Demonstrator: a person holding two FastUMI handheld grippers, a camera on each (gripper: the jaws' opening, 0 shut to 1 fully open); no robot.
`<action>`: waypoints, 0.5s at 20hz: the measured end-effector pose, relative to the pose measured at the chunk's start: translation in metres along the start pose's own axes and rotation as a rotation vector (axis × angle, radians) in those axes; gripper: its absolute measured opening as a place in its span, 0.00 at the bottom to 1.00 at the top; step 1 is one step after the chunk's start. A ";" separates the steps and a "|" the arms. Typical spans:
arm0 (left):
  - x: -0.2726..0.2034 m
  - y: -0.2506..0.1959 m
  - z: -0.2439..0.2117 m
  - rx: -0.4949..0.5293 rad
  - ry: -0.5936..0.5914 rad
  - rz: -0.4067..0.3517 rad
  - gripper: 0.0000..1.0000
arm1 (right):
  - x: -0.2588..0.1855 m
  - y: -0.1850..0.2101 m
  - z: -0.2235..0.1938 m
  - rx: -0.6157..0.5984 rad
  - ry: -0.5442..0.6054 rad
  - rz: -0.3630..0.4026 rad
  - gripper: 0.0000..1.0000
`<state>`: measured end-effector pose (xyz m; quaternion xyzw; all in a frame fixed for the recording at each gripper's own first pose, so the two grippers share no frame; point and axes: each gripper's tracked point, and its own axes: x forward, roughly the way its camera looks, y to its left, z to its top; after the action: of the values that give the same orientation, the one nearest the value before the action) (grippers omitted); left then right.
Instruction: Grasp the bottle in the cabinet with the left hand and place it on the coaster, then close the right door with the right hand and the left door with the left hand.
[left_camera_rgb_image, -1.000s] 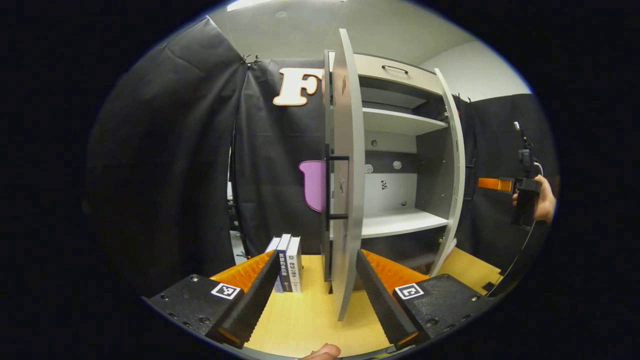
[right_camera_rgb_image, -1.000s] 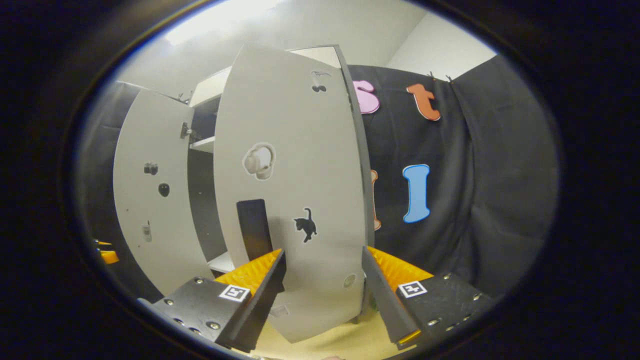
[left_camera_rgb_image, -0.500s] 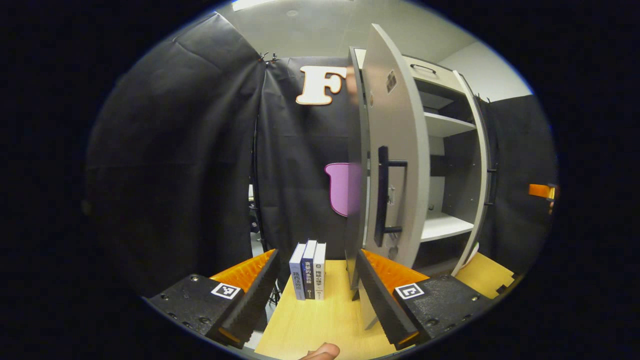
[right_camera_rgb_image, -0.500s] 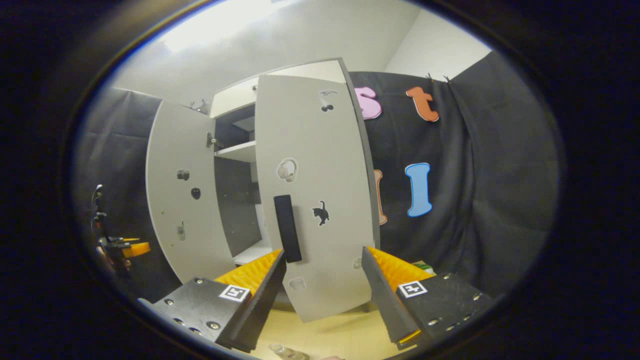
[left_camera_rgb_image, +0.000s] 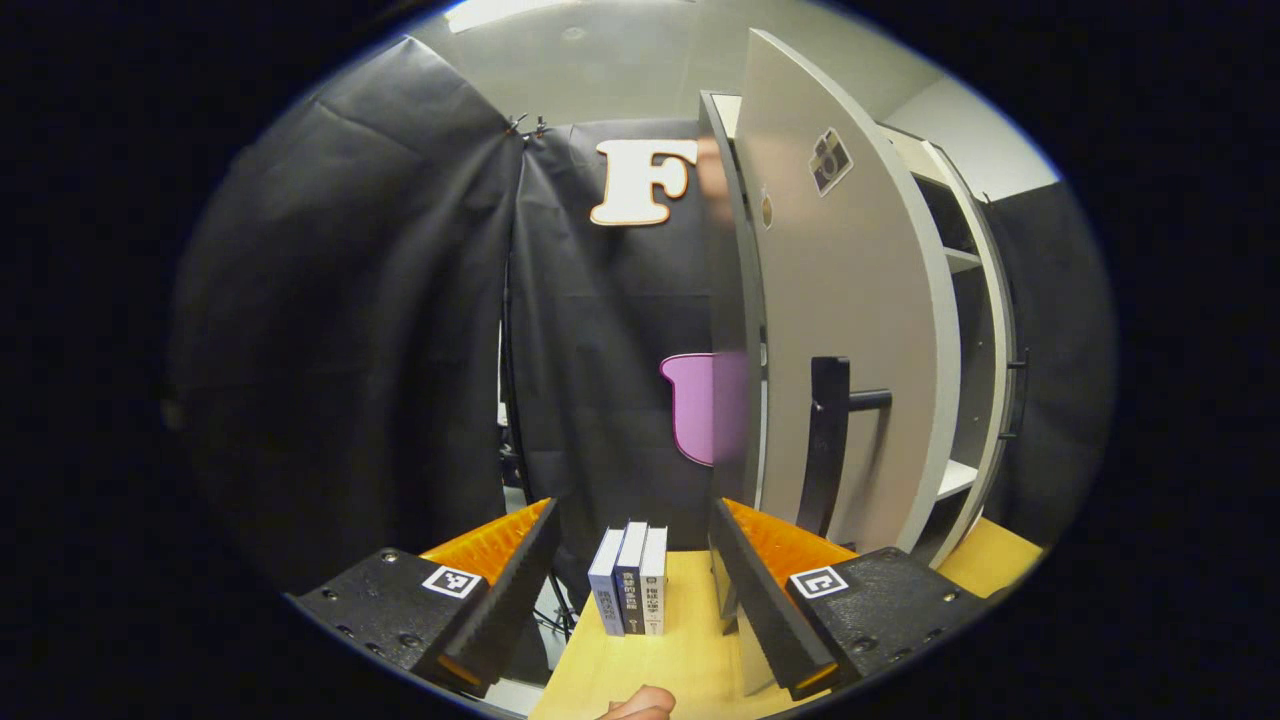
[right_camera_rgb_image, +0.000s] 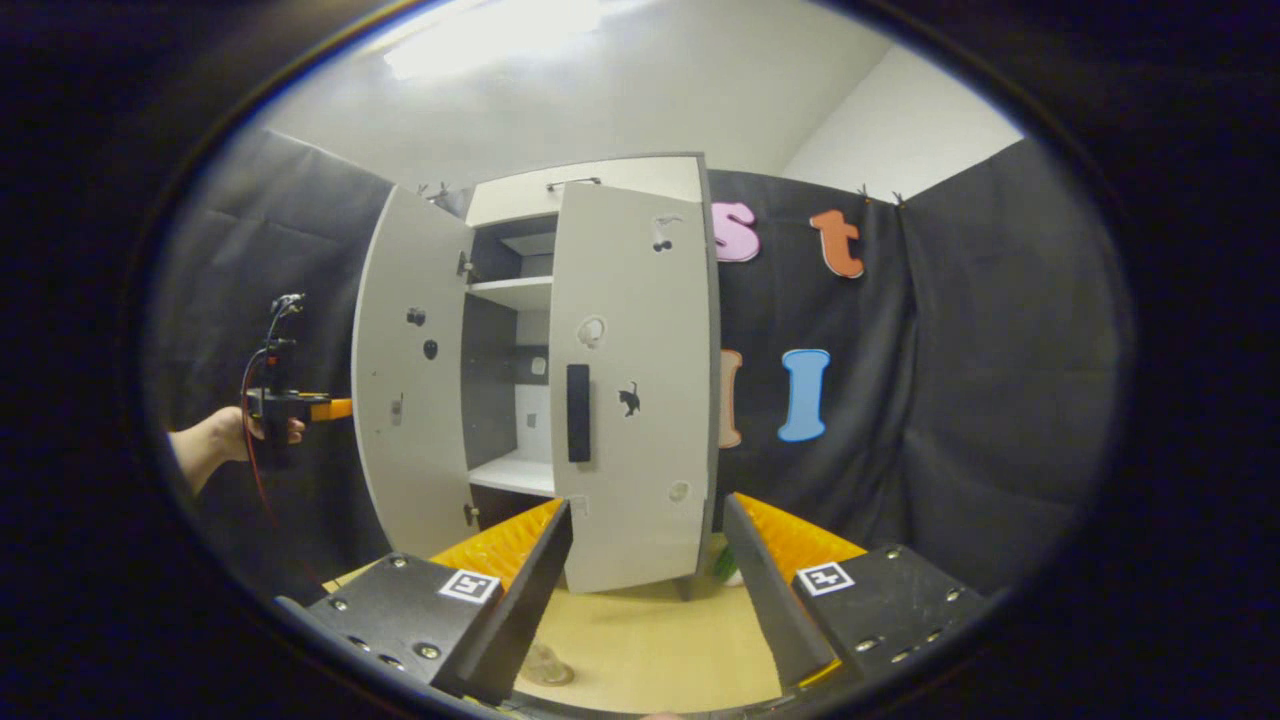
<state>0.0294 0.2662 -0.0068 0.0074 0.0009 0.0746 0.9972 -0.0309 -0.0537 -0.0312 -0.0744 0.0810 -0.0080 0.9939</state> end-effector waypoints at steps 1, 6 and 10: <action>0.003 -0.011 0.002 -0.006 0.004 -0.032 0.93 | -0.007 -0.011 -0.001 -0.003 -0.003 -0.036 0.92; 0.003 -0.031 0.007 -0.073 0.002 -0.046 0.87 | -0.050 -0.045 -0.012 0.023 -0.009 -0.131 0.92; 0.009 -0.068 0.010 -0.042 0.020 -0.116 0.82 | -0.079 -0.065 -0.013 0.045 -0.024 -0.168 0.92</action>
<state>0.0480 0.2002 0.0018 -0.0144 0.0097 0.0170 0.9997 -0.1111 -0.1176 -0.0213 -0.0586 0.0626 -0.0922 0.9920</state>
